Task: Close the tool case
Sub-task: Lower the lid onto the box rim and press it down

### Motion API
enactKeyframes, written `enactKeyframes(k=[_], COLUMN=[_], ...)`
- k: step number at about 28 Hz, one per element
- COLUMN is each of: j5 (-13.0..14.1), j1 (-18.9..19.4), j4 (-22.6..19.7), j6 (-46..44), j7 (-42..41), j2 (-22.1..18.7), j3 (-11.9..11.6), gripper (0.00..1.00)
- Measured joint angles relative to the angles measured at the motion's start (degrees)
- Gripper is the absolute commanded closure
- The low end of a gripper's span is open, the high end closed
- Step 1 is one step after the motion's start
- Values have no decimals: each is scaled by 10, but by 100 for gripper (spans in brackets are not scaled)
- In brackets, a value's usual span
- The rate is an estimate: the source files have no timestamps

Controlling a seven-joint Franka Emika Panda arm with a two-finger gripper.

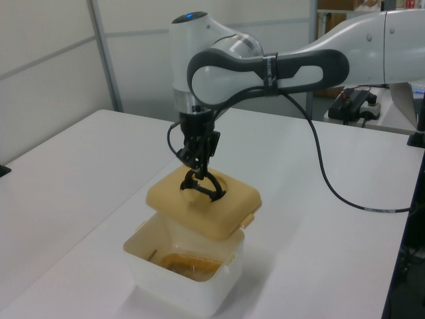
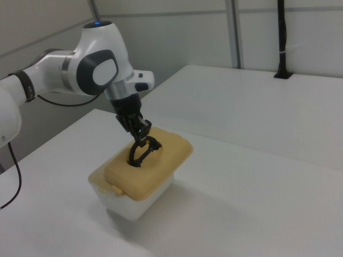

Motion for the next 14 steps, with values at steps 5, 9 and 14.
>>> enactKeyframes(k=[5, 9, 14], j5=[0, 0, -2], j1=[26, 40, 53], j4=[-2, -2, -2], j6=[0, 0, 0], j7=[18, 30, 39], j2=[6, 14, 26], j3=[0, 0, 0], gripper=[100, 100, 100])
